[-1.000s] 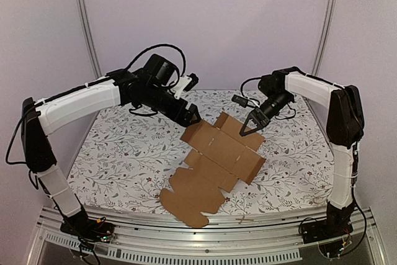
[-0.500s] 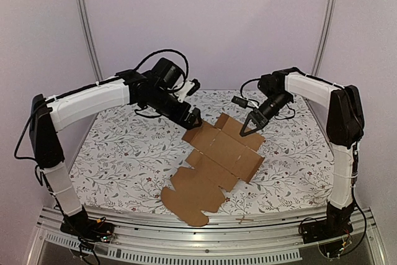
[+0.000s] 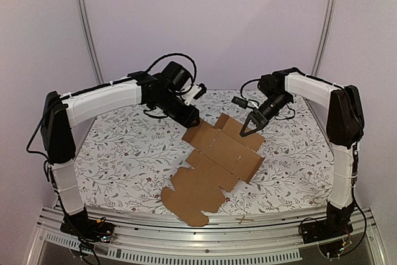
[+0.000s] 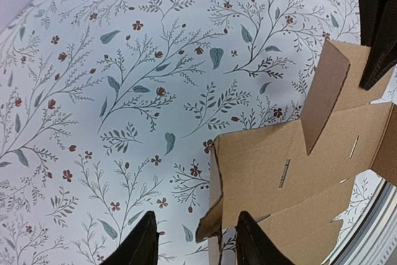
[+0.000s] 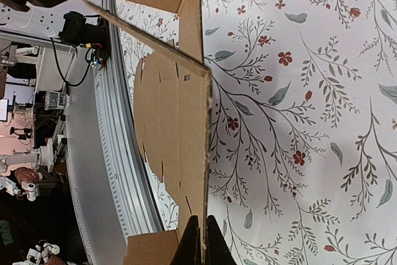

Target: Fold the paper box

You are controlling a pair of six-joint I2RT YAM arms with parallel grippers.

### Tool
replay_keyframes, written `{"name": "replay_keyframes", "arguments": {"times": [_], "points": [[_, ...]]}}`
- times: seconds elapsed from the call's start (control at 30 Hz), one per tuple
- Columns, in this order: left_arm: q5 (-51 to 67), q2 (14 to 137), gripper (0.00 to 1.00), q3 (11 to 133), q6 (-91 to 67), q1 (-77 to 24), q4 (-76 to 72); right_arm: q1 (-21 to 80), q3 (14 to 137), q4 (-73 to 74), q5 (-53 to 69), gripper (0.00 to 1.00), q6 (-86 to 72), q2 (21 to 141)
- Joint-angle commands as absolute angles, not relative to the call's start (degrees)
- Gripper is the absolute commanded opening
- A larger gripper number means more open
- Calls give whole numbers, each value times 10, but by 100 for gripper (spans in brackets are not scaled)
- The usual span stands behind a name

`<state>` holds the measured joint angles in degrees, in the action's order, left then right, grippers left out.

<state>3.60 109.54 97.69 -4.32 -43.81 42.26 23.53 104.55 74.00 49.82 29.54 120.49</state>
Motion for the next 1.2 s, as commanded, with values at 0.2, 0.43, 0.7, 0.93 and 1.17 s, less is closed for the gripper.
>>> {"name": "replay_keyframes", "arguments": {"times": [0.2, 0.43, 0.7, 0.93, 1.17], "points": [[39, 1109, 31, 994, -35, -434, 403, 232, 1038, 731, 498, 0, 290, 1201], [54, 1128, 19, 1015, -34, -435, 401, 232, 1036, 731, 501, 0, 288, 1202], [23, 1137, 1, 1016, -34, -446, 415, 227, 1038, 722, 511, 0, 264, 1209], [-91, 1109, 32, 966, -70, -469, 348, 227, 1038, 709, 507, 0, 229, 1227], [-56, 1113, 56, 962, -89, -447, 356, 226, 1035, 705, 503, 0, 223, 1230]]}}
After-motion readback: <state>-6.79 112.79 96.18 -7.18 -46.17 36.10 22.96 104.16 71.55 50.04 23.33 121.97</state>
